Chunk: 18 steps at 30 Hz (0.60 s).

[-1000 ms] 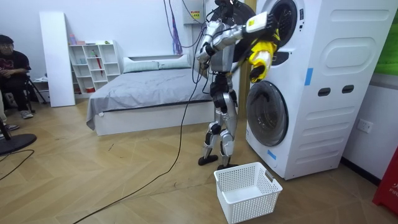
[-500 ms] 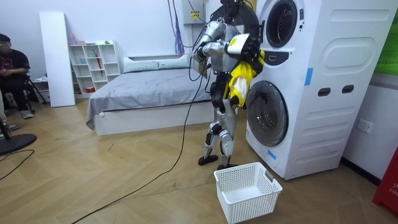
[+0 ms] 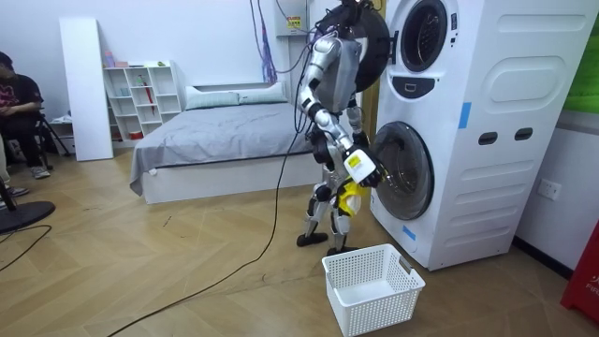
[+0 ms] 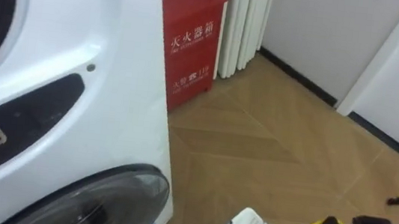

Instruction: Pick clothes from washing machine

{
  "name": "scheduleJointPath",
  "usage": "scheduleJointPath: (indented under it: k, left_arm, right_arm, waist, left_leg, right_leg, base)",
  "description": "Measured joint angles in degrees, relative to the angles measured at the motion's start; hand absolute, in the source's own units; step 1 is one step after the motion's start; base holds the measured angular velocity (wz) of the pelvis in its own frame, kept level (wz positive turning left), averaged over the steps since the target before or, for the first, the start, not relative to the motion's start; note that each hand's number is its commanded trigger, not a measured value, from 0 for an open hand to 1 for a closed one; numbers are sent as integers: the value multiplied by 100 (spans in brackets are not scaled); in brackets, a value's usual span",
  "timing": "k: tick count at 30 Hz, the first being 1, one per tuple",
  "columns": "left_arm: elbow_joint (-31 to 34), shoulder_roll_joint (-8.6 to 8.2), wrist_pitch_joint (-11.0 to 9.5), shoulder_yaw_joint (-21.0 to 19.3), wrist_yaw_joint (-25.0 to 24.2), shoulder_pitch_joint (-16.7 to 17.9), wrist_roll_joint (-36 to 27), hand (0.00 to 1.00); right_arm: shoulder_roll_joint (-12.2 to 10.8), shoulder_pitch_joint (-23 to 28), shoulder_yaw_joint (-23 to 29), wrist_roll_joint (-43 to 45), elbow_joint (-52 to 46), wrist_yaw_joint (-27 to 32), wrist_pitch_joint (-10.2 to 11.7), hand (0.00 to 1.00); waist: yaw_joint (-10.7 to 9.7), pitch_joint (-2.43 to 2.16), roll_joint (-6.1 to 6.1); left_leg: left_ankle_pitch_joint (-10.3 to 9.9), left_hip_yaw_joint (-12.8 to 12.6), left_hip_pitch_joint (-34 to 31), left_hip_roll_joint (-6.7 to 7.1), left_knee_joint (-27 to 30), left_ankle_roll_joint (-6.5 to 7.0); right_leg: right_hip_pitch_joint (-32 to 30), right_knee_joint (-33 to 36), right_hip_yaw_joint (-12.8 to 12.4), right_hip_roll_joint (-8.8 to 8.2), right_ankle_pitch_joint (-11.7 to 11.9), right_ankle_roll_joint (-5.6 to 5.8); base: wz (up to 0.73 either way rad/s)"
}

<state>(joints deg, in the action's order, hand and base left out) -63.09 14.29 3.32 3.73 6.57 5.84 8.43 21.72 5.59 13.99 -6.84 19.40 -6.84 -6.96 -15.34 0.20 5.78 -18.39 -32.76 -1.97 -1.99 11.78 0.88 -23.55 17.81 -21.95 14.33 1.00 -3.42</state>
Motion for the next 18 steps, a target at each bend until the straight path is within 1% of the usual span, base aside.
scheduleJointPath:
  k: [1, 2, 3, 4, 5, 6, 8, 10, 12, 14, 16, 18]
  left_arm:
    - [14, -14, -6, 16, -4, -4, 0, 0]
    - [25, -36, -22, 78, -9, -13, 1, 0]
    - [20, -55, -21, 104, -42, -39, 2, 0]
    - [14, -69, -20, 109, -69, -66, 1, 0]
    - [-1, -96, -23, 158, -97, -69, -4, 0]
    - [10, -95, -31, 234, -104, -87, -36, 0]
    - [11, -97, -52, 339, -104, -101, -117, 0]
    - [21, -125, -125, 346, -108, -126, -194, 0]
    - [64, -176, -183, 344, -113, -153, -215, 0]
    - [141, -208, -220, 366, -136, -151, -339, 0]
    - [179, -223, -246, 477, -203, -149, -420, 0]
    - [180, -265, -247, 580, -231, -154, -427, 0]
  right_arm:
    - [1, -37, -25, 0, 39, 13, 22, 100]
    - [2, -96, -78, 0, 96, 77, 94, 100]
    - [2, -170, -156, 2, 221, 130, 209, 100]
    - [0, -190, -165, 2, 259, 137, 221, 100]
    - [1, -192, -184, 0, 335, 185, 254, 100]
    - [-2, -231, -279, -30, 539, 248, 338, 100]
    - [-49, -310, -437, -44, 839, 303, 372, 100]
    - [-147, -338, -532, -56, 990, 320, 375, 100]
    - [-281, -353, -602, -62, 1123, 321, 452, 100]
    - [-365, -362, -603, -61, 1185, 310, 456, 100]
    - [-396, -389, -611, -32, 1193, 298, 460, 100]
    - [-429, -438, -619, 13, 1235, 313, 562, 100]
  waist:
    - [7, -9, 19]
    - [18, 1, 55]
    - [16, -2, 85]
    - [17, 5, 109]
    - [27, 8, 172]
    - [29, -8, 222]
    - [39, -25, 276]
    - [67, -27, 310]
    - [102, -27, 354]
    - [114, -15, 389]
    - [142, -7, 434]
    - [156, -7, 548]
  left_leg:
    - [9, 13, -52, 12, 5, 13]
    - [32, 29, -100, 42, 4, 36]
    - [48, 46, -135, 54, -1, 51]
    - [52, 58, -143, 51, -6, 56]
    - [52, 99, -155, 61, -11, 64]
    - [56, 123, -162, 63, -9, 71]
    - [60, 138, -175, 68, -8, 75]
    - [66, 145, -210, 88, -5, 79]
    - [84, 184, -290, 109, -4, 94]
    - [109, 271, -350, 123, -6, 106]
    - [132, 325, -382, 155, -27, 119]
    - [146, 438, -425, 169, -27, 133]
  right_leg:
    - [-45, 9, 12, -19, 6, 13]
    - [-100, 40, 20, -49, 2, 47]
    - [-164, 107, 32, -72, -6, 62]
    - [-172, 118, 42, -84, -14, 75]
    - [-176, 115, 96, -120, -13, 81]
    - [-177, 114, 128, -138, -12, 81]
    - [-194, 124, 171, -162, -9, 78]
    - [-265, 198, 199, -179, 4, 17]
    - [-359, 242, 260, -218, -5, 3]
    - [-397, 237, 341, -260, -12, 3]
    - [-461, 301, 399, -297, -65, 4]
    - [-487, 312, 477, -346, -100, 5]
  base:
    - [12]
    - [9]
    - [9]
    - [13]
    - [15]
    - [14]
    - [6]
    - [2]
    - [8]
    - [21]
    - [21]
    - [22]
